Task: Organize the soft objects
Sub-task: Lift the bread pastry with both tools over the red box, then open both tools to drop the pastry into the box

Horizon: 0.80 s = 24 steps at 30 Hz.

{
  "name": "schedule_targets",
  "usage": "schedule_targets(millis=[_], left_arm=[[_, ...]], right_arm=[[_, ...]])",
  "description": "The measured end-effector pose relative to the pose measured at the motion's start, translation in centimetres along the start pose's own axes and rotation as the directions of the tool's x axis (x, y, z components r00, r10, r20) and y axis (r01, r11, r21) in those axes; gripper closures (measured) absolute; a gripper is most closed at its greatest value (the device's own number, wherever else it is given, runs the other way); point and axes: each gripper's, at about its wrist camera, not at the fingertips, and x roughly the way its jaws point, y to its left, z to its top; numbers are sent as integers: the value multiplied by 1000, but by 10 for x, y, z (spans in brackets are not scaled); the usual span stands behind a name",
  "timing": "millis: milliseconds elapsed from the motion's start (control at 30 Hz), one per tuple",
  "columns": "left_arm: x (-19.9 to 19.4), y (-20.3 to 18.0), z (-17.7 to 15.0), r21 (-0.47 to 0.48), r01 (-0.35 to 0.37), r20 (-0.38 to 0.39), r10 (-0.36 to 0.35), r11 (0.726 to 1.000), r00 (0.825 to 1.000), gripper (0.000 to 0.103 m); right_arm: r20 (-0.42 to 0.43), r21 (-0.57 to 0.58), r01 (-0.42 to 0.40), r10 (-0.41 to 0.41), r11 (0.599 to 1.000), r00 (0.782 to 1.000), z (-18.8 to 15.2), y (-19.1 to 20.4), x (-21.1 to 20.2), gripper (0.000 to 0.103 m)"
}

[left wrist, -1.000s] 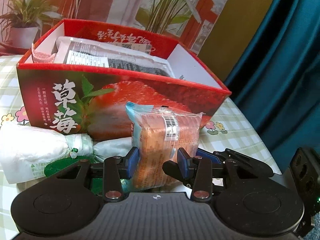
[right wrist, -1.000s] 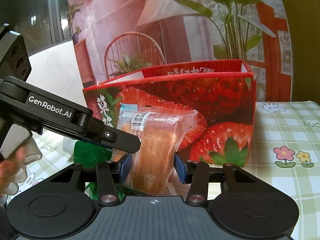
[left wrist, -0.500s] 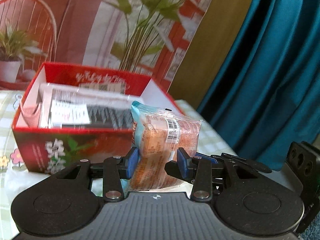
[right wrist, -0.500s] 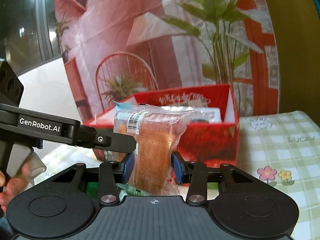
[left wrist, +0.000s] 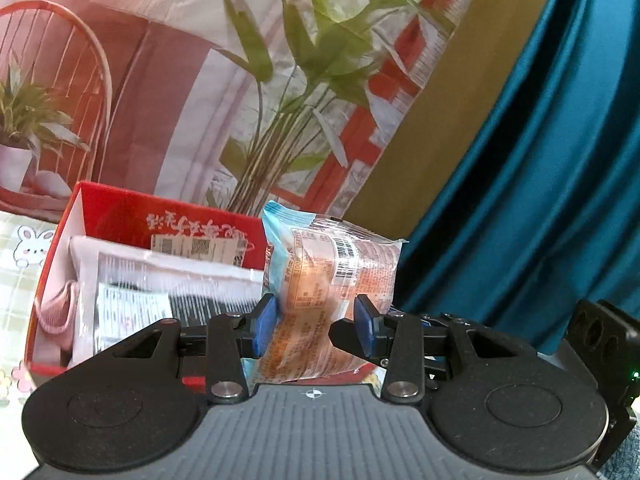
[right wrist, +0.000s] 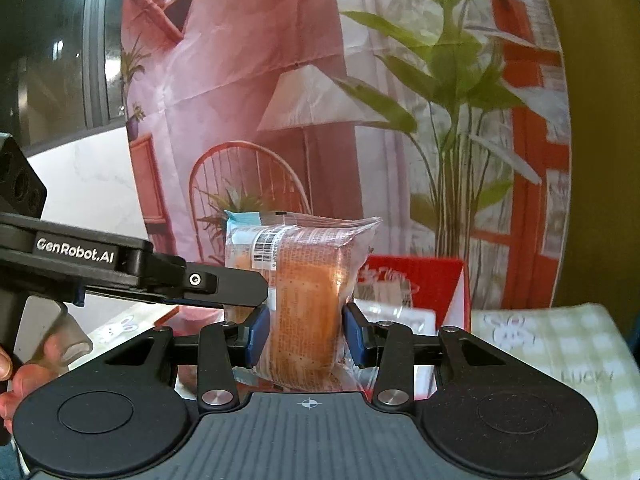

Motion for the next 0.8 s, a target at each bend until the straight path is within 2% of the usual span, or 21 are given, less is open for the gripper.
schedule_targets(millis=[200,400,500,600,800], left_arm=[[26,11,11,-41,-2,-14,2,999,1000,59],[54,20,7,-68,-16,-82,11,998,997,59],[63,22,2,-55,-18,-107,12,998,994,59],[71,23,0,-50,-29,-128,22,998,991,59],[76,20,-1,-23,-58,-126,55,998,991,56]], right_arm=[[-46,-19,24,-25,1000,999,15,-13,28,66],[-144,-1,54,-54,999,988,13,-26,48,66],[-197,30,74,-66,997,978,7,-32,55,66],[-230,8,91,-86,996,969,3,-32,60,66],[-246,0,127,-123,992,961,-1,-34,66,65]])
